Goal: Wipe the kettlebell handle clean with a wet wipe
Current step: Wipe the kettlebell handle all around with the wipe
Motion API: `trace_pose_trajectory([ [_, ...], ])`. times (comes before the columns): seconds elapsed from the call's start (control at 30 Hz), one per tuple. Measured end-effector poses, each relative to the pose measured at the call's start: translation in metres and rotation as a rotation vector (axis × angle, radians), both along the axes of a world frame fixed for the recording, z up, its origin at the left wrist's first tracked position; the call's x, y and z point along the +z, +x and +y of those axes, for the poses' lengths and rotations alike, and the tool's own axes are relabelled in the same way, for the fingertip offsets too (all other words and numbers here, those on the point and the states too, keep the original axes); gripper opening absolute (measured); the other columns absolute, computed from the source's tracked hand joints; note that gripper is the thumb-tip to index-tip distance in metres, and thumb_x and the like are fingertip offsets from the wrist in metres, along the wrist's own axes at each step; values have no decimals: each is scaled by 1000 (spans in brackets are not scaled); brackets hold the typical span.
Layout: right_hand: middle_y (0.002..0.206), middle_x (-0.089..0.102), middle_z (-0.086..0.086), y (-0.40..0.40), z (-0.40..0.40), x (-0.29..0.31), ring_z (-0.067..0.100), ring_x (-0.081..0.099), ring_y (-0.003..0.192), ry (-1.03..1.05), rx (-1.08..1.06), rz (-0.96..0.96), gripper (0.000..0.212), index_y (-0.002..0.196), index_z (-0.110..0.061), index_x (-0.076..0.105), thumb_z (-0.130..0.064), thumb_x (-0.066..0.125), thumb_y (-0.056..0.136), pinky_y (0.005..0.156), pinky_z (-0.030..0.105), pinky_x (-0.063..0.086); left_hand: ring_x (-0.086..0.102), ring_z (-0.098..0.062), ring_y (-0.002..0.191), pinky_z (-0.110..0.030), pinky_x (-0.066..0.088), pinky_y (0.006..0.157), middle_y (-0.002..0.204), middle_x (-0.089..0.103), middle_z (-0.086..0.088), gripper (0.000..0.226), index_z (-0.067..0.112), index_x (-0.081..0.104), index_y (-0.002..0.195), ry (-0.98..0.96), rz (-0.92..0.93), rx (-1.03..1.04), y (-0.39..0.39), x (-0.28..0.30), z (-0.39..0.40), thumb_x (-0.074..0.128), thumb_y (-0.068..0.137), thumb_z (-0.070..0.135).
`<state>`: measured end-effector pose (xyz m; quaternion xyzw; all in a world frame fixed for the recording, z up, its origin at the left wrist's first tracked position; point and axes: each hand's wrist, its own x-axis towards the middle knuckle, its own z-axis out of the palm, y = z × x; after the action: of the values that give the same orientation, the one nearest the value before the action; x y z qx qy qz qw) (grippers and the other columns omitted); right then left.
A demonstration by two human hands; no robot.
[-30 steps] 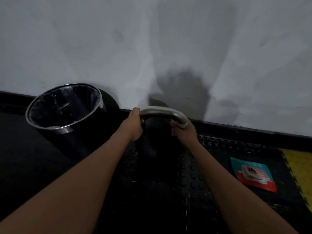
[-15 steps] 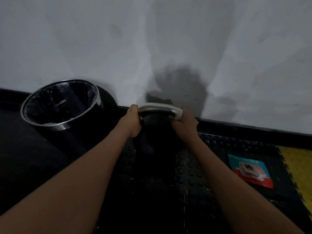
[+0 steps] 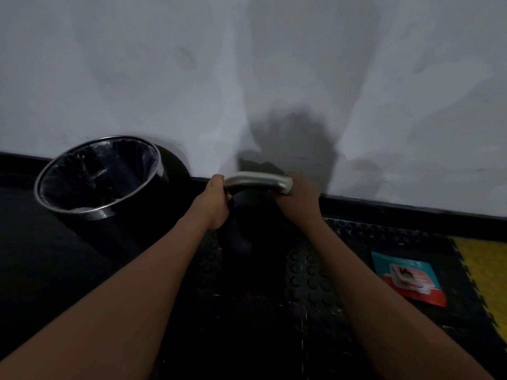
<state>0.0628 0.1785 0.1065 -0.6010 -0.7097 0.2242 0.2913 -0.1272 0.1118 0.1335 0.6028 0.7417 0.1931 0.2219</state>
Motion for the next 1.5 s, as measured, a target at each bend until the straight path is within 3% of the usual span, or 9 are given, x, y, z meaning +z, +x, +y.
trace_pose_trajectory([
  [0.2, 70, 71, 2, 4, -10, -31, 19, 69, 74, -177, -190, 298, 49, 76, -17, 68, -65, 62, 65, 72, 32, 52, 57, -42, 105, -44, 46, 91, 135, 46, -19, 33, 10, 34, 127, 6, -17, -6, 0, 2, -1, 46, 97, 18],
  [0.3, 53, 64, -5, 11, -2, -24, 10, 62, 56, -336, -75, 391, 28, 58, -20, 62, -37, 80, 71, 66, 34, 53, 58, -41, 104, -44, 47, 90, 130, 50, -21, 33, 11, 35, 128, 3, -28, 1, -1, 3, -3, 46, 98, 19],
  [0.53, 62, 58, 0, 12, 11, 34, 11, 57, 60, -331, 219, -19, 20, 74, -16, 63, -23, 81, 70, 57, 22, 43, 58, -42, 101, -44, 47, 88, 127, 51, -22, 33, 12, 34, 128, 11, -21, 4, 1, 4, -2, 45, 98, 19],
  [0.73, 78, 69, 11, -1, -21, -6, 33, 66, 79, 140, -128, 63, 24, 81, -16, 64, -38, 68, 74, 67, 35, 45, 59, -40, 97, -43, 47, 85, 123, 53, -22, 31, 14, 34, 126, 23, -33, 24, 3, 1, 1, 45, 97, 18],
  [0.93, 70, 72, 4, 7, -13, -19, 24, 70, 73, -280, -167, 301, 28, 70, -21, 67, -48, 73, 63, 75, 44, 57, 58, -42, 101, -40, 45, 85, 127, 52, -22, 34, 12, 34, 129, 12, -22, 22, 3, 3, 0, 45, 98, 19],
  [1.1, 74, 68, 8, 19, 12, 10, 19, 66, 73, -402, 102, 43, 21, 66, -19, 64, -29, 83, 66, 78, 41, 58, 58, -41, 102, -42, 47, 88, 128, 52, -22, 34, 13, 34, 129, -7, -21, 30, 4, 4, -2, 46, 97, 19],
  [1.27, 93, 71, 12, 1, 5, 36, 31, 66, 92, -117, 177, -275, 24, 90, -17, 68, -31, 69, 70, 85, 43, 53, 58, -42, 101, -41, 45, 86, 127, 52, -22, 34, 12, 34, 128, -18, -3, 39, 4, 4, -1, 46, 97, 19],
  [1.37, 82, 70, 12, -4, -11, 25, 35, 66, 83, 72, 38, -104, 27, 83, -17, 67, -34, 58, 63, 81, 46, 52, 58, -41, 101, -42, 46, 86, 128, 51, -22, 33, 11, 34, 126, -23, 2, 27, 4, 5, -1, 46, 97, 20],
  [1.5, 68, 70, 7, 4, -16, 7, 29, 69, 72, -97, -60, 171, 23, 72, -22, 68, -42, 68, 62, 70, 45, 56, 57, -41, 105, -43, 46, 89, 132, 49, -20, 32, 10, 35, 126, -23, 2, 9, 3, 7, -2, 45, 99, 23],
])
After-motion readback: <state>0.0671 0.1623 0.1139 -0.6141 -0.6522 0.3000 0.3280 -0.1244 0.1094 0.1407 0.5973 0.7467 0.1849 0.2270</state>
